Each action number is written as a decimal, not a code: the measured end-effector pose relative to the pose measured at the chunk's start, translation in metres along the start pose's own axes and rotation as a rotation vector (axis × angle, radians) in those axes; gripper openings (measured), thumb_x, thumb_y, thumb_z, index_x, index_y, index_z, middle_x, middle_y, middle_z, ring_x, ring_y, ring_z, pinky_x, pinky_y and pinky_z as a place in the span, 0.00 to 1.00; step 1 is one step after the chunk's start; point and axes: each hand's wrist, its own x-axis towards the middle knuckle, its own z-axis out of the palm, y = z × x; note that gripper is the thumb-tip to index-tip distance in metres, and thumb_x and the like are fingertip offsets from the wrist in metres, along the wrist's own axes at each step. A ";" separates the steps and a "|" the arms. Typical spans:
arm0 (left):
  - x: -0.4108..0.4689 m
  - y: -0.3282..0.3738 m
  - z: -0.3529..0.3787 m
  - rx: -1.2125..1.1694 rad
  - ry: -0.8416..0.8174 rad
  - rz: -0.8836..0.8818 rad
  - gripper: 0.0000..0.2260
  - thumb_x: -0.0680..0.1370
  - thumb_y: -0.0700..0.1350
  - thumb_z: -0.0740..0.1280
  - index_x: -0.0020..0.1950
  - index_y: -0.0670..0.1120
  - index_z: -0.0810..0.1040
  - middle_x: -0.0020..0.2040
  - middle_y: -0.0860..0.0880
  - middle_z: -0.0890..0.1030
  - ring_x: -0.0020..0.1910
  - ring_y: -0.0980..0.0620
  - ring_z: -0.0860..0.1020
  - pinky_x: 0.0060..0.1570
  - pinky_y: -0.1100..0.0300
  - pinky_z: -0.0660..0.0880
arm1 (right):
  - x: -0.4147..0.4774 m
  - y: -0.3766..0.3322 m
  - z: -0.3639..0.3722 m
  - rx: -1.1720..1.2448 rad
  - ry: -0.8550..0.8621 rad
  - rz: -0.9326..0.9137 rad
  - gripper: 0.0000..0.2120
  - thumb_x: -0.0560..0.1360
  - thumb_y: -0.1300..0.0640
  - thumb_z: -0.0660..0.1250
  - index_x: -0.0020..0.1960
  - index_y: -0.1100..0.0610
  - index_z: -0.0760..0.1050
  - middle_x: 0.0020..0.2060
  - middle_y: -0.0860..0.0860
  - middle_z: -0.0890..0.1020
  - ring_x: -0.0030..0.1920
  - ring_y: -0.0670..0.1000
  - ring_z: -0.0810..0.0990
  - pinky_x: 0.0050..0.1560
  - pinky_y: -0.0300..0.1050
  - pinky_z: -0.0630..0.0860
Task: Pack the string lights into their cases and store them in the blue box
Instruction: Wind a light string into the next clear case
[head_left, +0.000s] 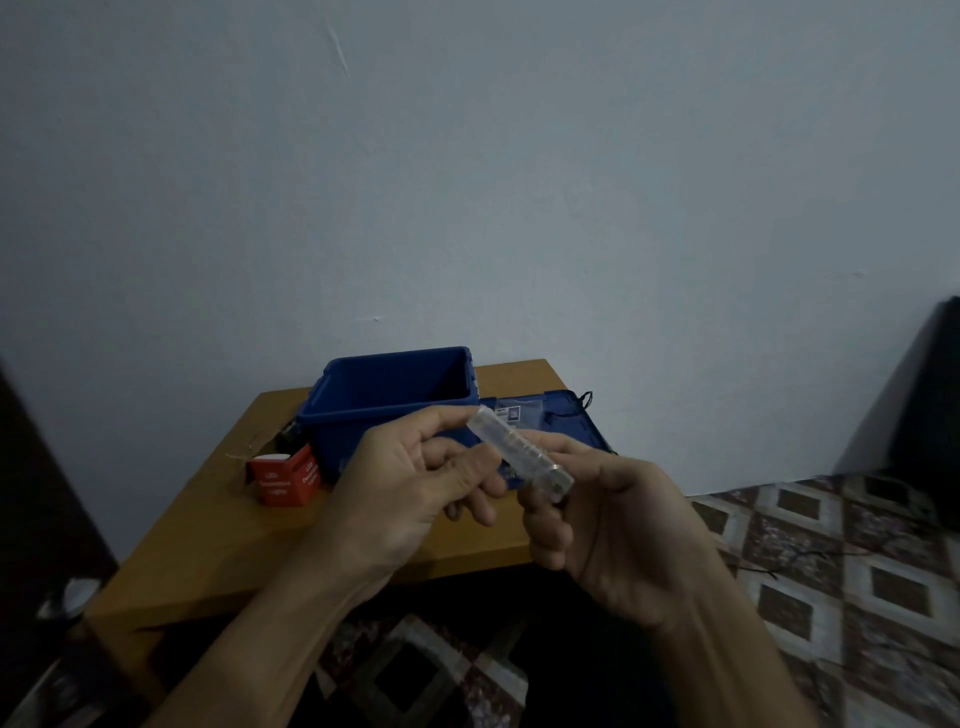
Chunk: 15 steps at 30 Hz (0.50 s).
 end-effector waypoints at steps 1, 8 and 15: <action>0.000 0.000 0.000 0.015 0.010 0.007 0.19 0.70 0.47 0.72 0.61 0.46 0.78 0.37 0.42 0.84 0.30 0.50 0.80 0.32 0.61 0.72 | 0.000 0.000 0.001 0.021 0.000 0.009 0.22 0.71 0.63 0.59 0.64 0.64 0.76 0.33 0.57 0.72 0.26 0.51 0.68 0.25 0.43 0.69; 0.004 -0.002 -0.002 -0.089 0.030 -0.031 0.17 0.67 0.50 0.80 0.53 0.46 0.83 0.40 0.48 0.82 0.35 0.52 0.77 0.32 0.58 0.70 | 0.002 0.003 0.005 0.101 -0.020 0.037 0.22 0.71 0.61 0.59 0.64 0.61 0.72 0.32 0.57 0.72 0.24 0.51 0.69 0.24 0.42 0.69; 0.005 -0.002 -0.001 -0.226 0.058 -0.015 0.22 0.62 0.49 0.79 0.53 0.42 0.80 0.46 0.43 0.84 0.43 0.46 0.80 0.42 0.51 0.77 | -0.002 0.006 0.011 -0.100 -0.025 -0.024 0.20 0.77 0.60 0.56 0.66 0.64 0.72 0.38 0.63 0.80 0.25 0.54 0.74 0.27 0.44 0.73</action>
